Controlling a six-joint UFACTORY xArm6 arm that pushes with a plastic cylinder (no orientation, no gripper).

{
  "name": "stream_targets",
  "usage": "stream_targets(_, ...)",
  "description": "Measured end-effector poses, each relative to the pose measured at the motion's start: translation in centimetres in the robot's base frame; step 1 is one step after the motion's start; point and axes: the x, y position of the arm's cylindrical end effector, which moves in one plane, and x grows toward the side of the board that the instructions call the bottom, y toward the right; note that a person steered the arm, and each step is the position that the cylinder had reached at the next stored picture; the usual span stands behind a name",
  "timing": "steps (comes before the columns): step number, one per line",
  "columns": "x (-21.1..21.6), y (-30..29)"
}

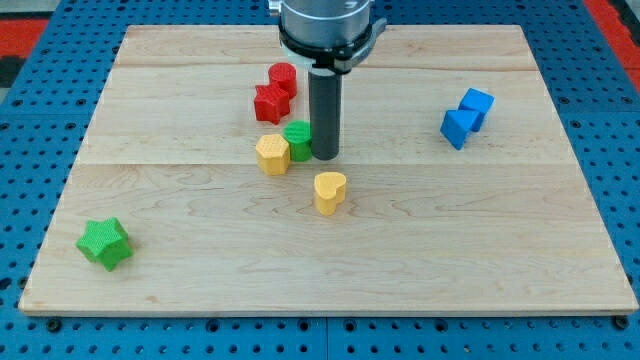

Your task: Push the green circle towards the green star

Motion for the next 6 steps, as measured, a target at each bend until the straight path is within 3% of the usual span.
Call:
stream_targets(1, -1.1, -1.9)
stream_targets(2, -1.0, 0.6)
stream_targets(3, -4.6, -1.3)
stream_targets(4, -4.3, -7.6)
stream_targets(6, -1.3, -5.5)
